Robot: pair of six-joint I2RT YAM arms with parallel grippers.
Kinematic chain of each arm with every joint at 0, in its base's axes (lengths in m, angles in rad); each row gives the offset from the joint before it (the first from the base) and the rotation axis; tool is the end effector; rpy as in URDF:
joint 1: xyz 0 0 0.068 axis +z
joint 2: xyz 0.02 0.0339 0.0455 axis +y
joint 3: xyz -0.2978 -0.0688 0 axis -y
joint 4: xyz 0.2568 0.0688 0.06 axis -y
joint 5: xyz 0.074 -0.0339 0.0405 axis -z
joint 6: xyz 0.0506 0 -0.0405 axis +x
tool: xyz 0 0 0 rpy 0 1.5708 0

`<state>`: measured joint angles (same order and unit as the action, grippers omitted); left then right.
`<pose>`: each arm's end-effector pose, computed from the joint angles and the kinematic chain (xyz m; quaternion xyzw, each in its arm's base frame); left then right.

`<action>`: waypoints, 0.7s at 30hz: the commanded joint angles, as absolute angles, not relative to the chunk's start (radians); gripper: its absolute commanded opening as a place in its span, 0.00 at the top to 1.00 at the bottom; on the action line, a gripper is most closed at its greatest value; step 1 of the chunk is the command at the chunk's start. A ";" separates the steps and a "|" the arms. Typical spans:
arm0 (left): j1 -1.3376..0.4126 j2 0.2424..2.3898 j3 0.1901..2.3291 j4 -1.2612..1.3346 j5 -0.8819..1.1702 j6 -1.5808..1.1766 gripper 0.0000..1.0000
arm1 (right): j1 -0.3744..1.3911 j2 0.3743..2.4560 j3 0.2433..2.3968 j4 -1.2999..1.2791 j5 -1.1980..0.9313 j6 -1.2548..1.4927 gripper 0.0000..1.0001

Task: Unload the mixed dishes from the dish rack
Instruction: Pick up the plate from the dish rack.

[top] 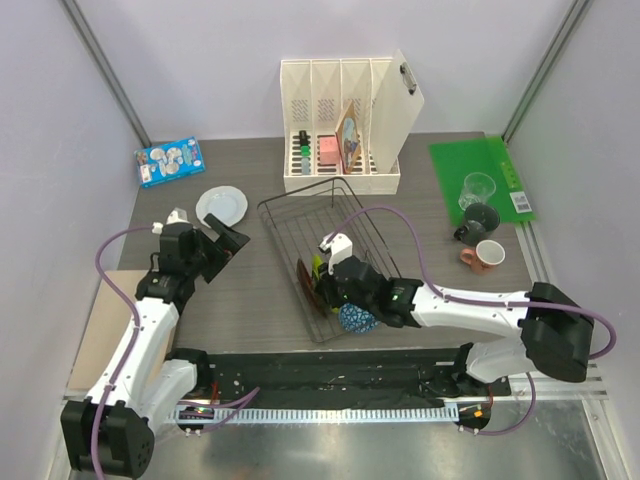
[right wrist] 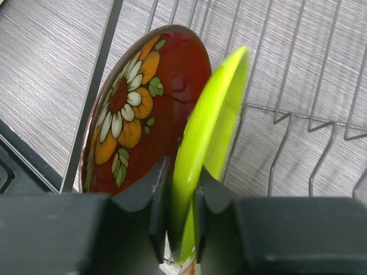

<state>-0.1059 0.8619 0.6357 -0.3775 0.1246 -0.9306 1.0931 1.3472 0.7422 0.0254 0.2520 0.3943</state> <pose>0.1904 -0.0266 0.2699 -0.3276 0.8212 -0.2777 0.3758 0.1501 0.2626 0.2398 -0.2426 0.8404 0.2380 0.4221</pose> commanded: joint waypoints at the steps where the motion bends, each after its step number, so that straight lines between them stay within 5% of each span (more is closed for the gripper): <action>1: -0.110 0.873 0.629 -0.342 0.140 -0.914 0.00 | 1.092 1.270 0.767 0.019 0.302 0.374 0.77; 13: -0.110 0.877 0.630 -0.339 0.153 -0.919 0.00 | 1.094 1.108 0.928 -0.181 0.319 0.267 0.81; 17: -0.110 0.879 0.637 -0.339 0.156 -0.917 0.00 | 1.094 1.062 0.946 -0.183 0.351 0.160 0.99; 21: -0.110 0.903 0.701 -0.388 0.158 -0.871 0.01 | 1.095 1.029 0.890 -0.097 0.382 -0.053 0.99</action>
